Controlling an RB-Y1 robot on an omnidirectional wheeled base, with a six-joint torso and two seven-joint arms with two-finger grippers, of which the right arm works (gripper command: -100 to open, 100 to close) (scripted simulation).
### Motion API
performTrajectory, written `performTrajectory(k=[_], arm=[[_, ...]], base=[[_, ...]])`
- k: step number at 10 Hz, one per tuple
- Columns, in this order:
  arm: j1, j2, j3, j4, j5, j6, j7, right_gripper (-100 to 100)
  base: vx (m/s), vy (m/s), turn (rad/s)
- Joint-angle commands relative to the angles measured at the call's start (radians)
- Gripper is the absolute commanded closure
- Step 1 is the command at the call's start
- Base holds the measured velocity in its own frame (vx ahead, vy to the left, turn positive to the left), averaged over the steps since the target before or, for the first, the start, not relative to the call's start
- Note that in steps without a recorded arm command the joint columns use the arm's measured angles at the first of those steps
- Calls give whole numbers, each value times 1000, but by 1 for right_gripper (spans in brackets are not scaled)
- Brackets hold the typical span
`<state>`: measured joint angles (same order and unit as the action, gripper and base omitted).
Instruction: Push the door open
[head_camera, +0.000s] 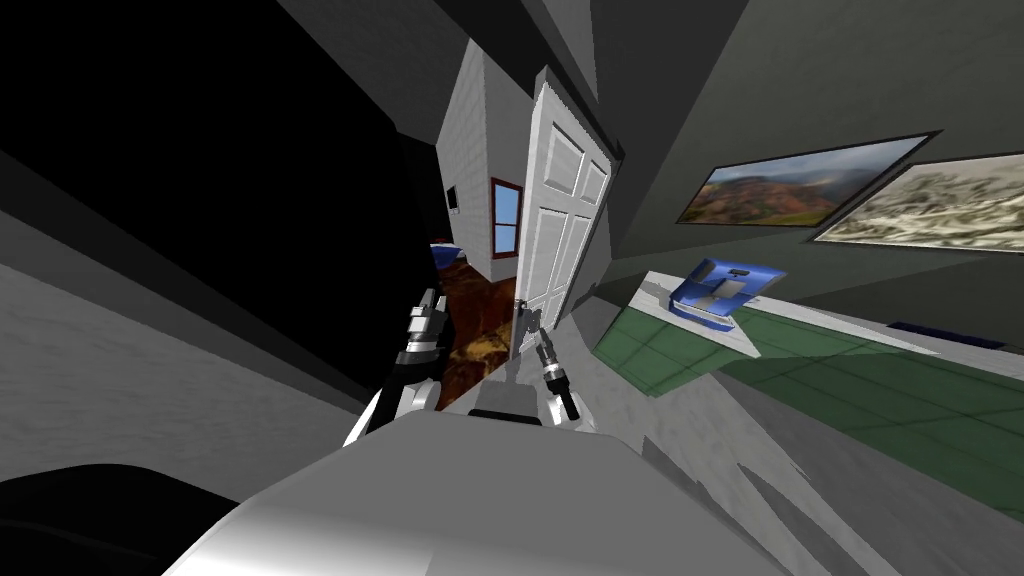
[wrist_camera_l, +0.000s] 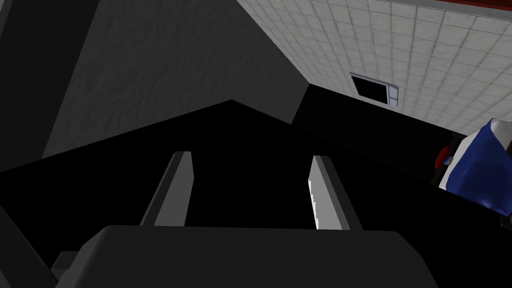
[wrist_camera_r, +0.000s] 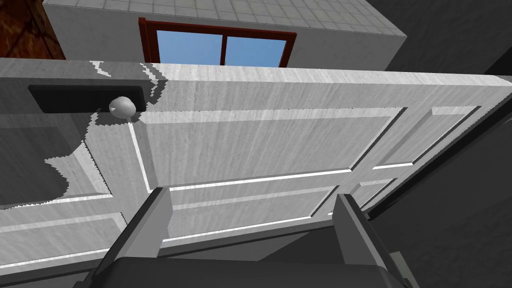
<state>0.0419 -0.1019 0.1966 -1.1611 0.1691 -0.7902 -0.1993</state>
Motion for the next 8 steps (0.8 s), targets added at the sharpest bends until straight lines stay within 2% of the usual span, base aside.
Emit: performTrajectory(k=[1, 4, 5, 8], arm=[[-15, -1, 6, 39, 9, -8, -9, -100], [-46, 1, 15, 108, 25, -19, -24, -100], [-46, 1, 15, 108, 25, -19, -24, -100], [-77, 3, 25, 177, 41, -29, -38, -100]], base=[[76, -74, 58], [85, -75, 56], [51, -51, 17], [57, -56, 49]])
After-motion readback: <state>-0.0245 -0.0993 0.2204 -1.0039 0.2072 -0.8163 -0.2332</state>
